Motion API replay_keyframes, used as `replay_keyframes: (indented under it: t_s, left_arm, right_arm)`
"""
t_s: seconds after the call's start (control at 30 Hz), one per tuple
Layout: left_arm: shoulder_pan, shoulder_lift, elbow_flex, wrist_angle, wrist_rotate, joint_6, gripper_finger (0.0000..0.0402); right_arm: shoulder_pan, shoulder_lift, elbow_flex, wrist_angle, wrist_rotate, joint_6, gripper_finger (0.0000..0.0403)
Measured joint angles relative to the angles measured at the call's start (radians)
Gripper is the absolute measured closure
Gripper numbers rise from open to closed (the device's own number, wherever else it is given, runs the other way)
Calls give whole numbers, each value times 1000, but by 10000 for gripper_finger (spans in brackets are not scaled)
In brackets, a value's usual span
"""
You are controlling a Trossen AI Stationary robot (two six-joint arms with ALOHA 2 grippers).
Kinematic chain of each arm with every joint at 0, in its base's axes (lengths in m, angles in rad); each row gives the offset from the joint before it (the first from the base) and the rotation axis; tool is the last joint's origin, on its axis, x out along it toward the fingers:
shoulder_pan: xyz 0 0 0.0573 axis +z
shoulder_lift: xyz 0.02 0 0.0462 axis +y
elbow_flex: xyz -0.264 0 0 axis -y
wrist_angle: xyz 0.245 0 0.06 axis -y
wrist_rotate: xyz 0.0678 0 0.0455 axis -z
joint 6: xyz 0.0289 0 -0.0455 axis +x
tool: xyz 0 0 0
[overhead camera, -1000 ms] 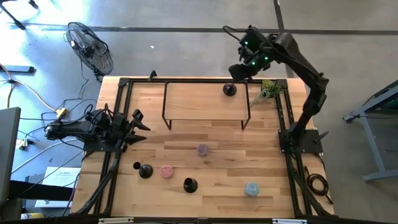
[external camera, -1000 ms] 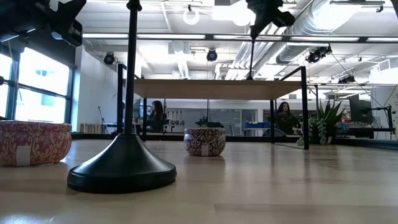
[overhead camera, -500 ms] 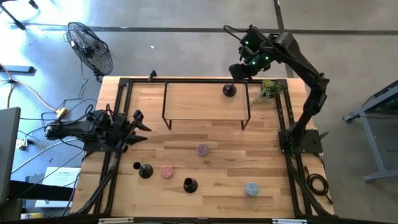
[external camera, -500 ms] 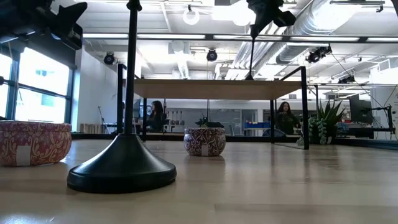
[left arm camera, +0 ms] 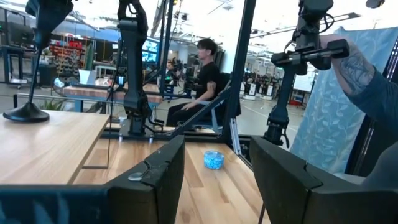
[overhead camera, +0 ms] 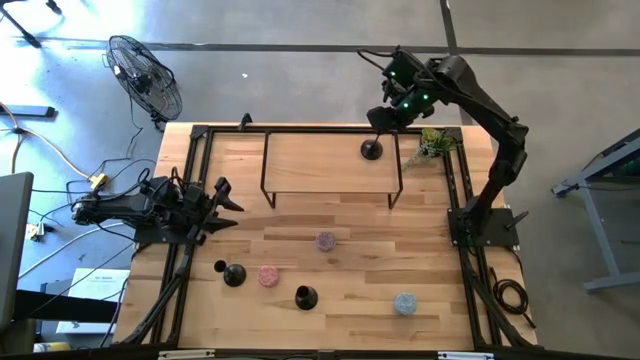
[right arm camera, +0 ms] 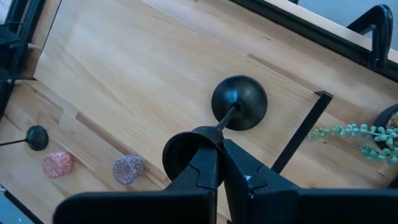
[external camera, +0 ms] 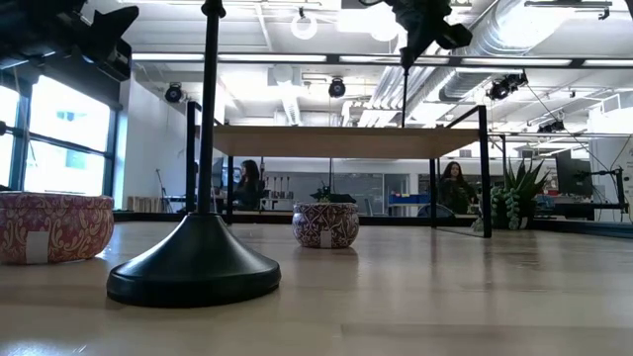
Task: Pick & Place candle stick holders
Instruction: Put the top black candle holder on the shelf
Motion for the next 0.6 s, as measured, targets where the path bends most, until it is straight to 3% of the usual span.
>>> replay_keyframes:
  t_s: [0.6]
  left_arm:
    - [0,0,0,-34,3,0,222]
  right_arm:
    - [1,5,-5,72,-4,7,303]
